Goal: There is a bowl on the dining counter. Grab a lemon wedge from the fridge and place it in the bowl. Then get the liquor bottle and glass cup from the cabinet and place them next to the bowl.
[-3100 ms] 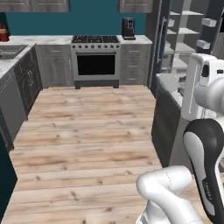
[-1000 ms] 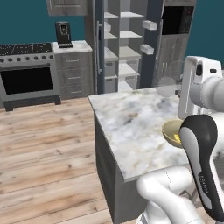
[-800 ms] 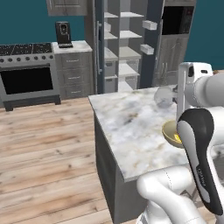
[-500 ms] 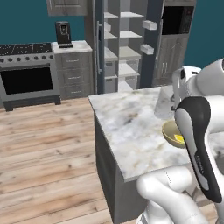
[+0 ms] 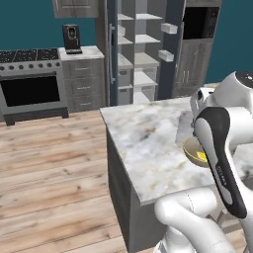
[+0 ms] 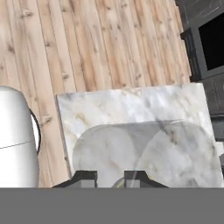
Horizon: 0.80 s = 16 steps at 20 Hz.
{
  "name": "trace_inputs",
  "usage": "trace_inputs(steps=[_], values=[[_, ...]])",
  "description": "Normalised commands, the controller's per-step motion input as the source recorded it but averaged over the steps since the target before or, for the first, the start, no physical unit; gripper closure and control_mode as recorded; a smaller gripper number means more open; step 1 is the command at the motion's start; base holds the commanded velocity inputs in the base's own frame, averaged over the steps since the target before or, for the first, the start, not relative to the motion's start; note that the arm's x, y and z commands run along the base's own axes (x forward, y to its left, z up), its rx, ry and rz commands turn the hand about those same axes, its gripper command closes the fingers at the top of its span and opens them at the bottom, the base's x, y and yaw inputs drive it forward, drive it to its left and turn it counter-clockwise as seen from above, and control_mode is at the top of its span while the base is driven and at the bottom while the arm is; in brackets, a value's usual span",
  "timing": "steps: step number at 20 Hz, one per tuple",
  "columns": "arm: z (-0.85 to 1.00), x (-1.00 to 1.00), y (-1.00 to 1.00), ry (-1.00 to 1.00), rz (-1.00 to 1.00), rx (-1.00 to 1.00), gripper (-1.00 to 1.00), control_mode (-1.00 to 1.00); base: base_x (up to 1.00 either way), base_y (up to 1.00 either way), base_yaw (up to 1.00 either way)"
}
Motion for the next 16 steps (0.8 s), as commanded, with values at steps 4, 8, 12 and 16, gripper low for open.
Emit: trace_inputs(steps=[4,8,12,16], values=[[-0.69,0.25,-0.12,0.05,0.06,0.0,1.0,-1.0,0.0,0.0,0.0],[-0.61,0.28,-0.17,0.07,0.11,0.0,1.0,-1.0,0.0,0.0,0.0],[-0.63,0.31,-0.19,0.0,0.17,0.0,1.0,-1.0,0.0,0.0,0.0],[-0.58,0.45,-0.03,0.04,0.08,0.0,1.0,-1.0,0.0,0.0,0.0]])
